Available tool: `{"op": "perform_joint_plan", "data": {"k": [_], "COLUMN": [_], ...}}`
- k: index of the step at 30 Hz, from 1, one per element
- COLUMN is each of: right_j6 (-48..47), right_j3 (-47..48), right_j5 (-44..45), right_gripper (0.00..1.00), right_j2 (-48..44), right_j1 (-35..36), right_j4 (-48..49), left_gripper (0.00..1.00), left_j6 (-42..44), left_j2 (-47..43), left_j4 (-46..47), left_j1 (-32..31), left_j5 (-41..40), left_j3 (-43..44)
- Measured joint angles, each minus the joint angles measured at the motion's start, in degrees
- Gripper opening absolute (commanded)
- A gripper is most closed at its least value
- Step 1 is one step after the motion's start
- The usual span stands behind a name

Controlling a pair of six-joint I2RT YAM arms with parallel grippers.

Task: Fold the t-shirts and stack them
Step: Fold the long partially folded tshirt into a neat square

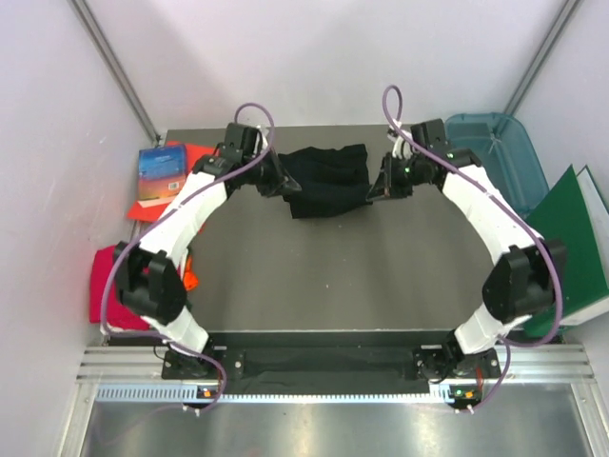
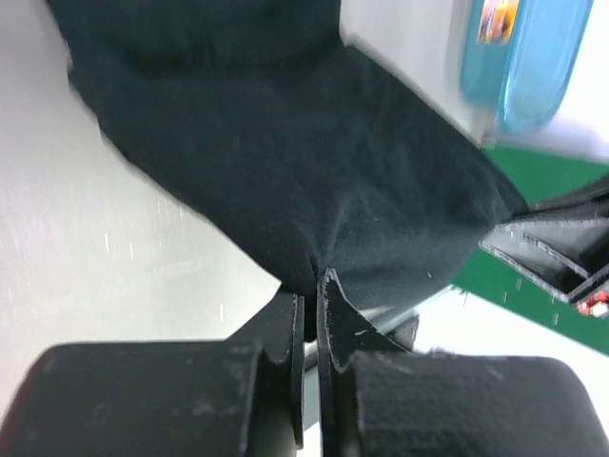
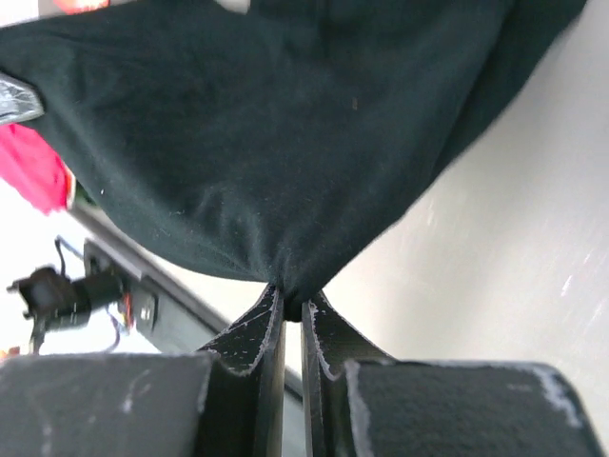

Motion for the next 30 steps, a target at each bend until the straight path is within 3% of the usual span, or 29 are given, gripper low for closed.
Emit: {"op": "perform_joint_plan", "data": {"k": [14, 18, 19, 20, 21, 22, 23, 26, 30], "right_j6": [0.35, 1.77, 2.14, 2.67, 3.26, 4.26, 5.03, 7.41, 8.68], "right_j3": [24.55, 34.03, 35.95, 38.18, 39.87, 41.11, 41.66, 39.06, 32.13], "right_j5": [2.58, 2.58, 2.56, 2.58, 2.64, 2.93, 3.43, 5.18, 7.91], "right_gripper": [0.08, 0.16, 0.24, 0.51, 0.62, 0.69, 0.81, 0.93, 0.94], "right_j2": [28.89, 36.96, 38.49, 40.3, 41.99, 43.41, 44.48, 45.31, 43.85], "right_j1": [-1.29, -2.08, -2.29, -2.47, -2.73, -2.93, -3.15, -3.65, -3.87], "right_j4": [11.1, 13.29, 13.33, 13.7, 14.69, 15.85, 17.35, 22.25, 27.21], "left_gripper": [0.0, 0.0, 0.29, 0.61, 0.86, 0.99, 0.99, 0.99, 0.99], "left_j6": [0.72, -0.74, -1.36, -1.88, -2.64, -3.3, -4.28, -7.41, -7.39], "left_j2": [29.0, 35.36, 37.18, 38.62, 40.48, 42.25, 43.89, 46.51, 45.62], "left_j4": [6.8, 9.57, 10.38, 10.95, 11.89, 13.25, 14.53, 17.97, 20.17], "left_j1": [6.78, 8.7, 9.29, 9.73, 10.25, 10.78, 11.37, 13.16, 14.82], "left_j5": [2.43, 4.44, 5.33, 5.84, 6.78, 7.76, 8.87, 11.39, 12.5], "left_j3": [23.63, 29.42, 31.12, 32.37, 34.05, 35.36, 36.33, 36.17, 32.94]}}
